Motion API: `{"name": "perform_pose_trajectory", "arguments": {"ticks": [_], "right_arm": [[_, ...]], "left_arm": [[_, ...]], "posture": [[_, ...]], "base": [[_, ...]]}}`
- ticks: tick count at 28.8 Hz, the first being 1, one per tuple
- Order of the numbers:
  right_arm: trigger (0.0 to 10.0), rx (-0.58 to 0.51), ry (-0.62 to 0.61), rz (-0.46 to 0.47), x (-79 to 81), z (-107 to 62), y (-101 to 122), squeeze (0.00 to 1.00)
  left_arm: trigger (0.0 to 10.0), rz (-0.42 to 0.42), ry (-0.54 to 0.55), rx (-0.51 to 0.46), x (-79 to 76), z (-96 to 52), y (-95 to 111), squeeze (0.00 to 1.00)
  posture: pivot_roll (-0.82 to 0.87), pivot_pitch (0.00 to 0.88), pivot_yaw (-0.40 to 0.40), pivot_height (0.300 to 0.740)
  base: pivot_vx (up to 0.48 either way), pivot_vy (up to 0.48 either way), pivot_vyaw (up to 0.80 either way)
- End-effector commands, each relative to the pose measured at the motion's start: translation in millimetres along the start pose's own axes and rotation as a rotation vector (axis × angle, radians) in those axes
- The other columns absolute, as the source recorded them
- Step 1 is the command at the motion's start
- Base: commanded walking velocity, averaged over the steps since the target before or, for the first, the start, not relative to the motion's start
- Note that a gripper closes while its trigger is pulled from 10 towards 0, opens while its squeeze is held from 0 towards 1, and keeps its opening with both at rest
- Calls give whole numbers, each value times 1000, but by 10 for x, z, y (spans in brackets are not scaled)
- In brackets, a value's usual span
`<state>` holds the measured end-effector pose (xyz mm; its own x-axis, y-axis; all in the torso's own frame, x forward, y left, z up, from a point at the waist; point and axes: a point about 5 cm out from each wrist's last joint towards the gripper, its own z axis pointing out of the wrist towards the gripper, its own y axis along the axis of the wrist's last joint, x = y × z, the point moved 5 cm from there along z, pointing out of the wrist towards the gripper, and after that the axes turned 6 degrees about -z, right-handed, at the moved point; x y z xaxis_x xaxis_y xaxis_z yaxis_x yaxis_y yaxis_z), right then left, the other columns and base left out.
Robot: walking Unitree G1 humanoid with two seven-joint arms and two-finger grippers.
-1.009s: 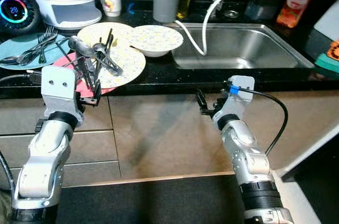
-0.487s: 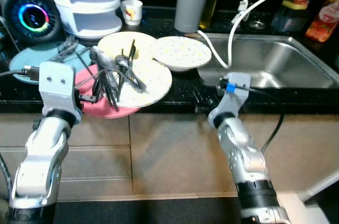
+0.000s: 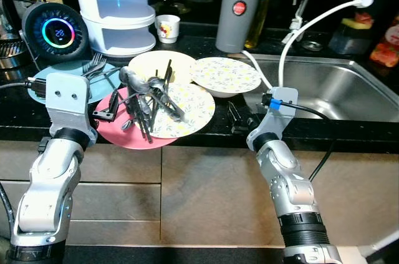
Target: Kitchen organization
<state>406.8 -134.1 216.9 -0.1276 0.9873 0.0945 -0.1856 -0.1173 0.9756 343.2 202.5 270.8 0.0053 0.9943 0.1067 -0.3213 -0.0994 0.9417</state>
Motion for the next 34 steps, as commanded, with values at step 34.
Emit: {"name": "perform_pose_trajectory", "arguments": {"ticks": [34], "right_arm": [[10000,-9,-19,8,-120,-44,27,0]], "left_arm": [[10000,-24,-88,-59,-211,8,258,0]], "posture": [[123,113,-40,740]], "base": [[152,0,0]]}}
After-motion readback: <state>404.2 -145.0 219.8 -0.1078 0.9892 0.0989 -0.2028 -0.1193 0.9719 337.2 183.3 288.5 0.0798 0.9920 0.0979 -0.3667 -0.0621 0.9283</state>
